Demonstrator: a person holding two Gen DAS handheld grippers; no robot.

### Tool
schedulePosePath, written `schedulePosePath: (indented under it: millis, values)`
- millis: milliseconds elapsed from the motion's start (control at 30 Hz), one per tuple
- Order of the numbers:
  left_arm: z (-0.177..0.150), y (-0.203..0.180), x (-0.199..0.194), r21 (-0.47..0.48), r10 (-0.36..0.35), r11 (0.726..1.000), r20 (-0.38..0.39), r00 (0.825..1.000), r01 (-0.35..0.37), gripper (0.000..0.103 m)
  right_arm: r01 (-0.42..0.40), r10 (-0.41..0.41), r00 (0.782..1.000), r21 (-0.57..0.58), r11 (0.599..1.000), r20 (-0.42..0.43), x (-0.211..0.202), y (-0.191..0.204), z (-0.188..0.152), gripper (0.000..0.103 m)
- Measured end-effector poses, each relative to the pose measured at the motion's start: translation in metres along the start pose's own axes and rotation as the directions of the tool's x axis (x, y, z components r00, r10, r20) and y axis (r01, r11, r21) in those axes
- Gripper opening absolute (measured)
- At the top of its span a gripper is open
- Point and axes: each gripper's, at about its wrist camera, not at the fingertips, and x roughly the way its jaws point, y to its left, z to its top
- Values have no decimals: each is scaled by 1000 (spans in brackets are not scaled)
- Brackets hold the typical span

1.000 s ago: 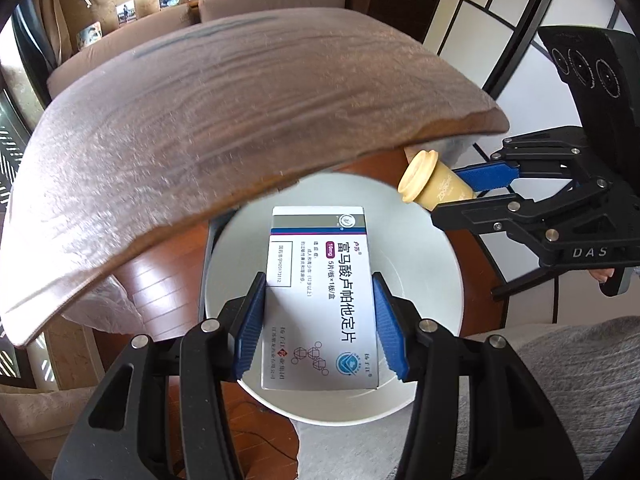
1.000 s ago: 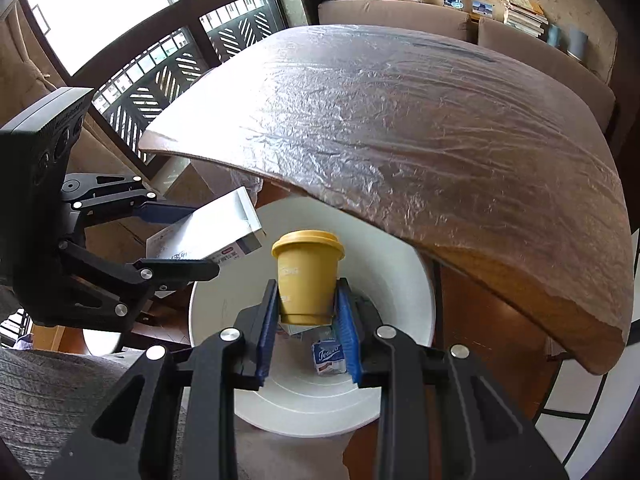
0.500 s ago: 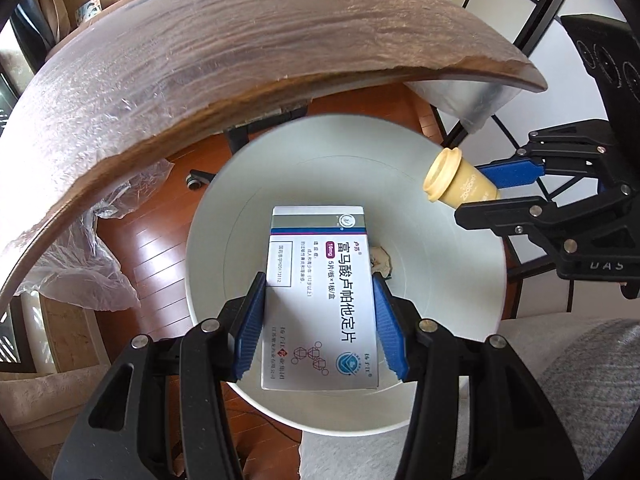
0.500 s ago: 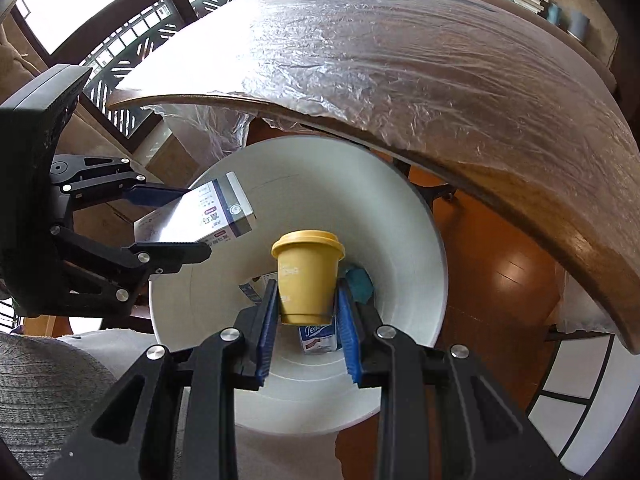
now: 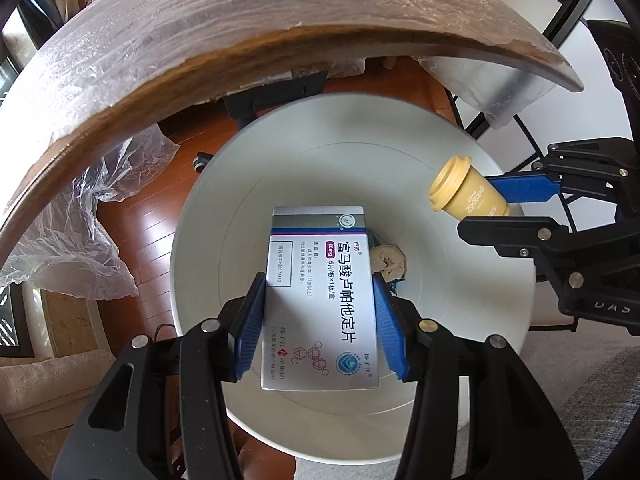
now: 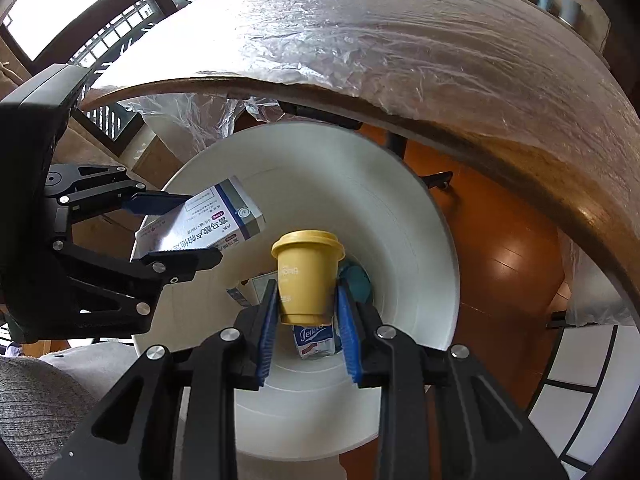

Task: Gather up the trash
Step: 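Carry the medicine box and yellow cup with both tools over the bin, then open both tools to drop the medicine box and cup into the bin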

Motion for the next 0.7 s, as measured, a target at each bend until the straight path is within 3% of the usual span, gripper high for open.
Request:
schedulePosePath:
  millis: [700]
  values:
    - [2, 2, 29, -1, 14, 1000, -56, 998, -14, 52, 32, -30, 999, 36, 999, -45, 26, -1, 2, 29]
